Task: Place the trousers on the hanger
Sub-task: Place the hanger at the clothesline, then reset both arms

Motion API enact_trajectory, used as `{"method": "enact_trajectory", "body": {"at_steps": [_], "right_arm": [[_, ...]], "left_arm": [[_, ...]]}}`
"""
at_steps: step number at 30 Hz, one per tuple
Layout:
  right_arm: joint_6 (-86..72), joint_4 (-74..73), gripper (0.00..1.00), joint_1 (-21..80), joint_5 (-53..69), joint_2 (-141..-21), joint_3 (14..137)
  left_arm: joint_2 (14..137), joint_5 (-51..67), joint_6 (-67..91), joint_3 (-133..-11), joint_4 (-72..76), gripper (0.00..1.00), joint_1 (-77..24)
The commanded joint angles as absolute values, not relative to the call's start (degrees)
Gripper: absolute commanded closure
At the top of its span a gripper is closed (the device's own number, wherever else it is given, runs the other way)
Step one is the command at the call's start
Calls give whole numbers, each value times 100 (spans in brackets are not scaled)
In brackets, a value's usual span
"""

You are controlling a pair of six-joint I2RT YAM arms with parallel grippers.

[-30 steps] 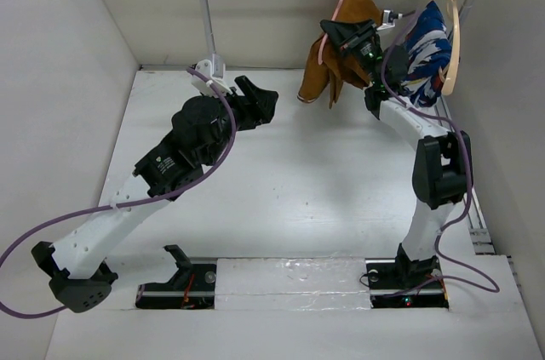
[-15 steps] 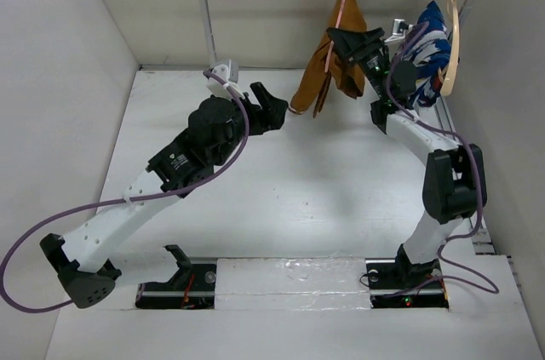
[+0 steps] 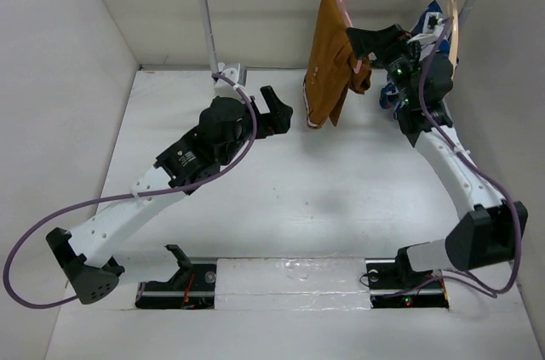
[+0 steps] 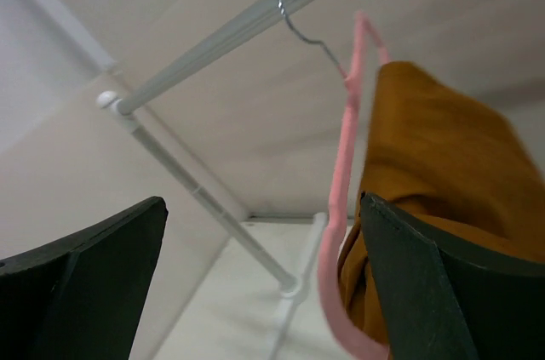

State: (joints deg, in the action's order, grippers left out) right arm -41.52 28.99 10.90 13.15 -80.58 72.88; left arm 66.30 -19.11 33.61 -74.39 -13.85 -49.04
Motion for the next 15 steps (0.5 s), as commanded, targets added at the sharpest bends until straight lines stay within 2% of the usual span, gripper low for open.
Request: {"method": "enact_trajectory", "body": {"at_steps": [1, 4, 7, 8, 9, 12, 15], "right_arm": [[-2788, 1285, 0, 1055, 248, -7480, 7742], [-2138, 792, 0, 941, -235, -7059, 7761], [-1689, 730, 0, 940, -167, -6726, 7638], [-1157, 608, 0, 940, 285, -6463, 7446], [-1151, 606, 0, 940, 290, -6321, 7444], [-528, -154, 0, 940, 807, -5794, 7015], [-360, -623, 0, 940, 1124, -4828, 6006]], "left_arm": [[6636, -2005, 3323, -7813, -1380, 5, -4904], [6714, -1846, 3313, -7823, -1336, 4, -4904], [6706, -1698, 3375, -7717, -1388, 3, -4712], [6567, -1070, 3575, -7473, -1441, 3, -3997], [6565, -1064, 3577, -7471, -1441, 3, -3990], [5952, -161, 3805, -6611, -1249, 4, -2844], [5748, -877, 3543, -6460, -1940, 2, -2839]]}}
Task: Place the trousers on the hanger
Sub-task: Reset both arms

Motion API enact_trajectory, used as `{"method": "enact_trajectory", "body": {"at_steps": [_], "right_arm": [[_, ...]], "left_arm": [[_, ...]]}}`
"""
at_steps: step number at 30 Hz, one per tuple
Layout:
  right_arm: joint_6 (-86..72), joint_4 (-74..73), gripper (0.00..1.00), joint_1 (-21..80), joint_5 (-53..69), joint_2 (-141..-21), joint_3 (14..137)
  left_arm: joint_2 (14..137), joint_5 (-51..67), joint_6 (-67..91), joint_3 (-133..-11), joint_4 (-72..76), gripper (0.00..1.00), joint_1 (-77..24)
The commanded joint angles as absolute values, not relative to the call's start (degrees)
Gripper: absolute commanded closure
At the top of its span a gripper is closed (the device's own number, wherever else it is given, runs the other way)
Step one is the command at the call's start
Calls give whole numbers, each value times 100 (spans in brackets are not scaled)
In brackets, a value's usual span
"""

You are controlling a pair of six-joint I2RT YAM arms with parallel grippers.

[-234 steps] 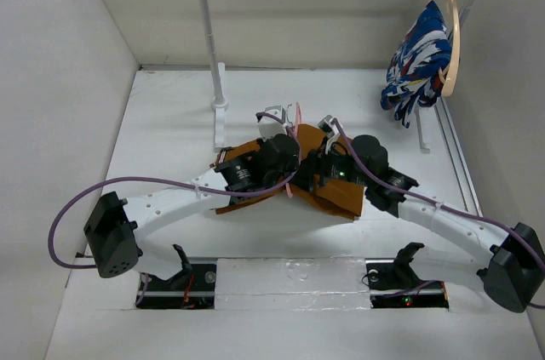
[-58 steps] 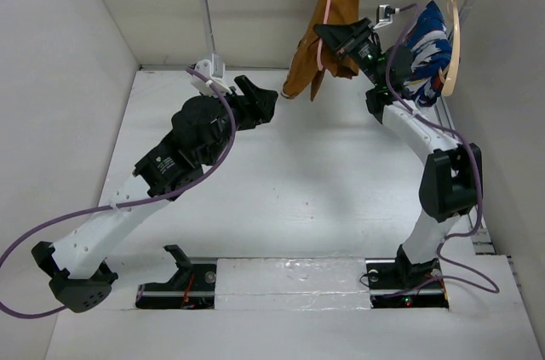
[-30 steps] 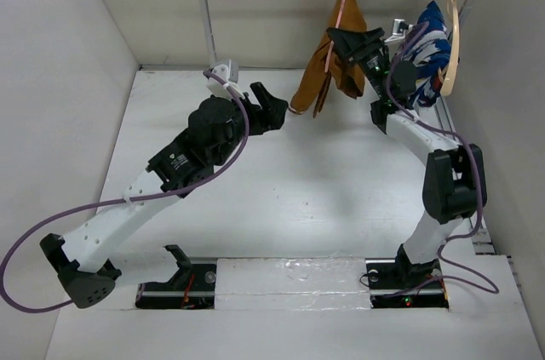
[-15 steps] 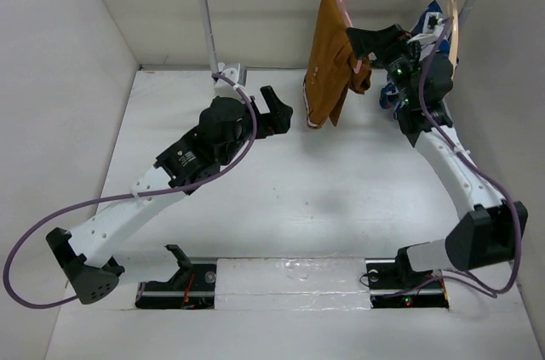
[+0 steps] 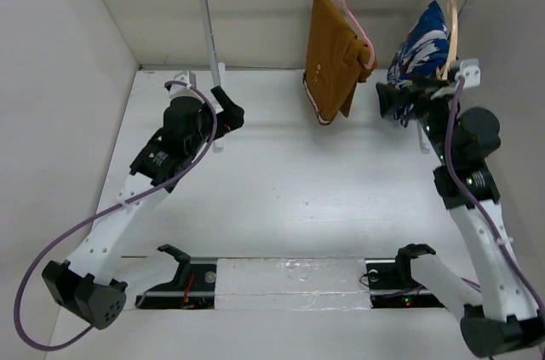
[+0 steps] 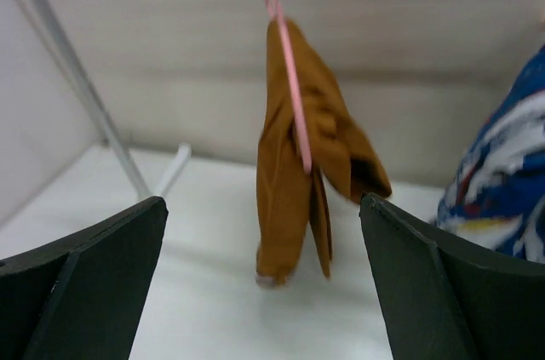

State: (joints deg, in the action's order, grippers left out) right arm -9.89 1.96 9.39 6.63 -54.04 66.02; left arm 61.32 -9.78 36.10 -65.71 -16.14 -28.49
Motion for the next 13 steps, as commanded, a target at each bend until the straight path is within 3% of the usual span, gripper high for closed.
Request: {"method": "enact_trajectory", "body": {"at_steps": [1, 8, 13], "right_arm": [[-360, -772, 0, 940, 1195, -4294, 5742], [130, -2810, 0, 940, 686, -2498, 4782], [263, -2874, 0, 940, 808, -2662, 4877]], "left_arm": [[5687, -949, 3507, -6373, -2038, 2, -2839], [4932, -897, 3621, -5688, -1882, 1, -2839], [4886, -475, 3630, -5423, -1512, 1, -2839]]}}
